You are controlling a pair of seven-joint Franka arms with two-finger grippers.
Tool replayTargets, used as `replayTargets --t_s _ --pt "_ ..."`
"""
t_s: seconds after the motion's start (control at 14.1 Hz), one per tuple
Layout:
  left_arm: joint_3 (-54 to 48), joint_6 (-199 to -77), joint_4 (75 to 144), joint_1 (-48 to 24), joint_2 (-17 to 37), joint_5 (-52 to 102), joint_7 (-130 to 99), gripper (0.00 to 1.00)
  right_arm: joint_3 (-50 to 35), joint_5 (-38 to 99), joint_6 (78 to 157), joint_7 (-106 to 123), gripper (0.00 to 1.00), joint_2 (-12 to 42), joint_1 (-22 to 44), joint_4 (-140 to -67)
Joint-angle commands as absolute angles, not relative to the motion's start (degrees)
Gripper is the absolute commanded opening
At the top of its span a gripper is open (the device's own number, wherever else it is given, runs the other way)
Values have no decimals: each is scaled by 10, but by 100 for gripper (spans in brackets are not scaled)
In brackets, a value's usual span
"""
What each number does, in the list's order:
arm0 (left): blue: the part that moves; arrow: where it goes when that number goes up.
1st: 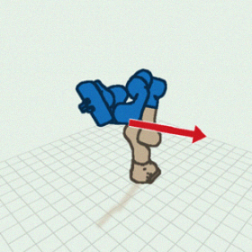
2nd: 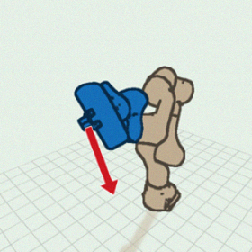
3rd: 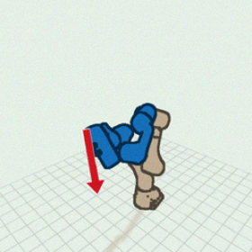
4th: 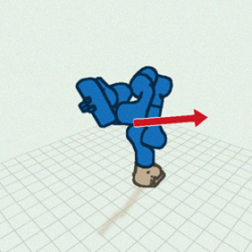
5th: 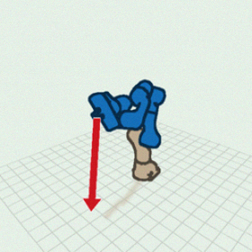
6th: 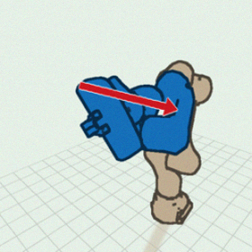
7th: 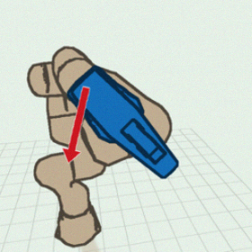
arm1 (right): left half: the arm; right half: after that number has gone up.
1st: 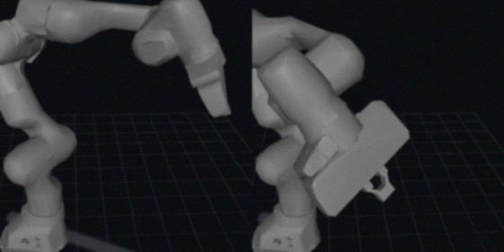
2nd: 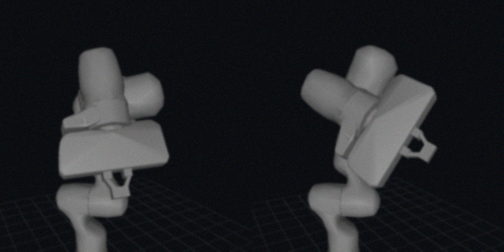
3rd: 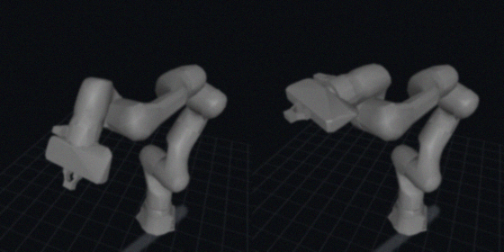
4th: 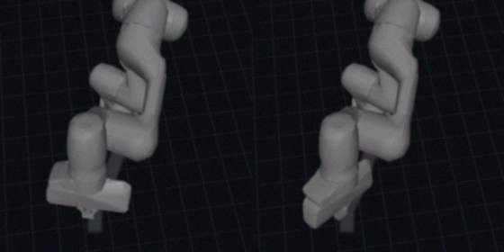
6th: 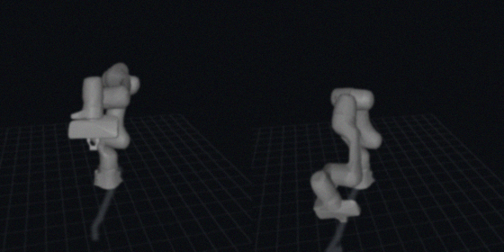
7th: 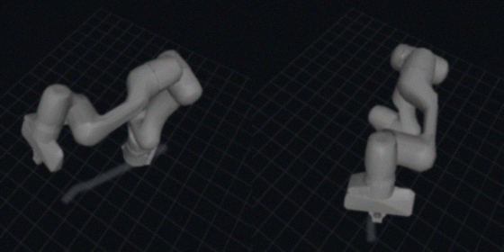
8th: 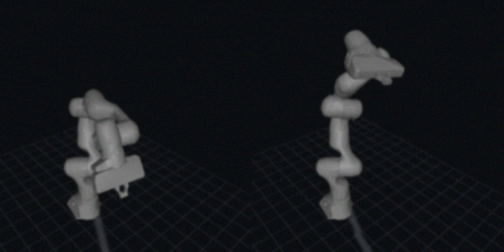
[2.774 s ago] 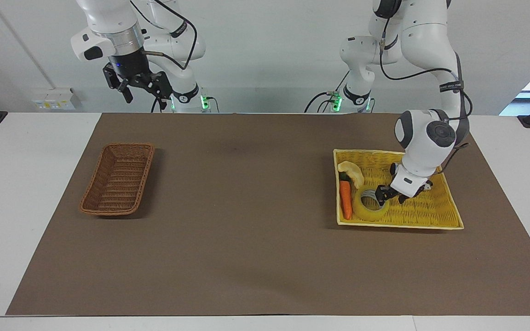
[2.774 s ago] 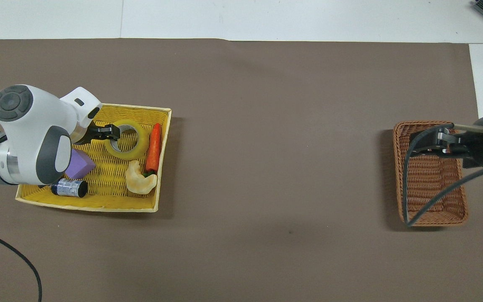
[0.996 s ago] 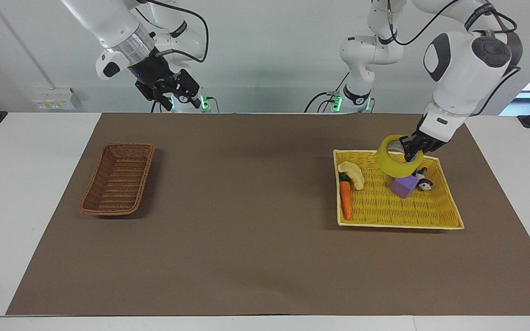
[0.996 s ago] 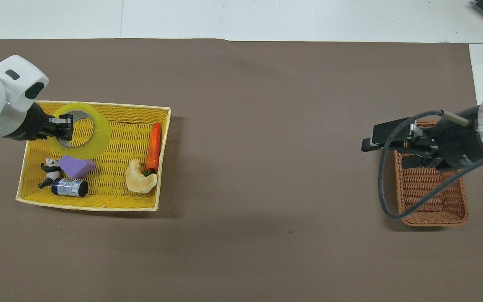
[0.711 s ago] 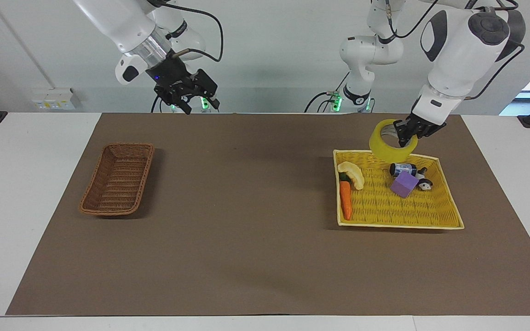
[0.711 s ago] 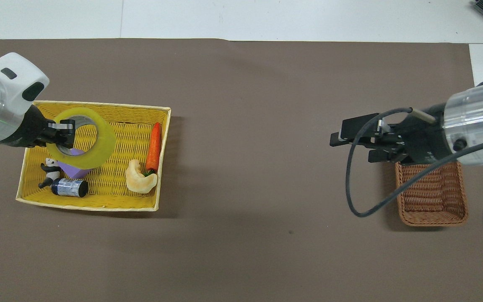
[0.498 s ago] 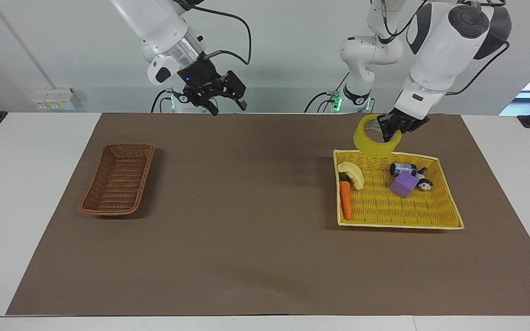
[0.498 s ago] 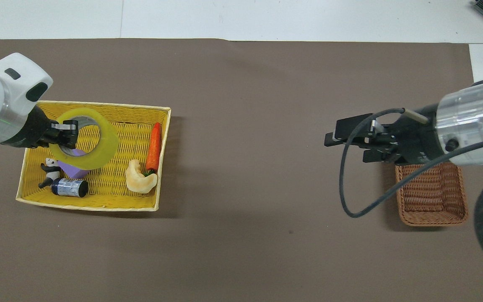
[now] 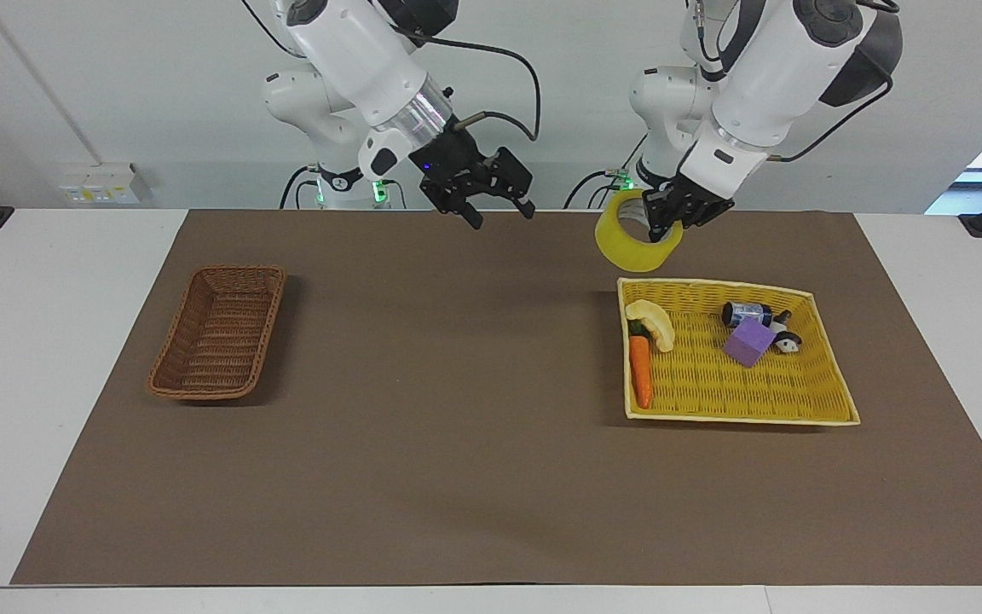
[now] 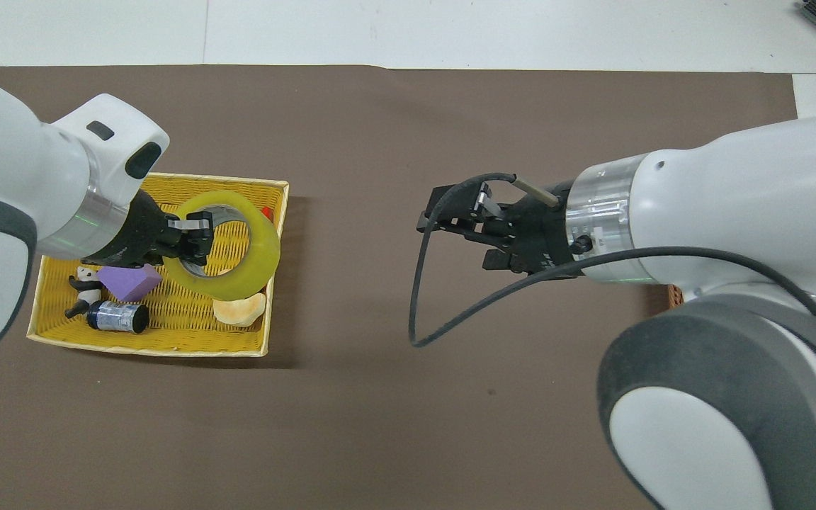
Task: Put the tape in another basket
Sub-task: 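Lift the tape with the left gripper while the right gripper reaches toward it, then grasp the tape with the right gripper and open the left gripper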
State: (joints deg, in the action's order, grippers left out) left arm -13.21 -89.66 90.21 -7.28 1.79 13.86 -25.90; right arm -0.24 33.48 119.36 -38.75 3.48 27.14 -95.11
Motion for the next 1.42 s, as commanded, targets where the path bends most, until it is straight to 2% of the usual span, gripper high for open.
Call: replayTargets --t_s 0.0,0.43,1.35 --pt "-134 -910 920 -83 -5 191 -265 0 -1 351 1230 -405 100 40 296 -954" --pt "-134 -947 941 -113 -13 242 -241 0 -1 354 1224 -397 100 37 311 -955" --pt "-132 -974 944 -104 -11 279 -240 0 -1 375 1180 -352 100 36 291 -956"
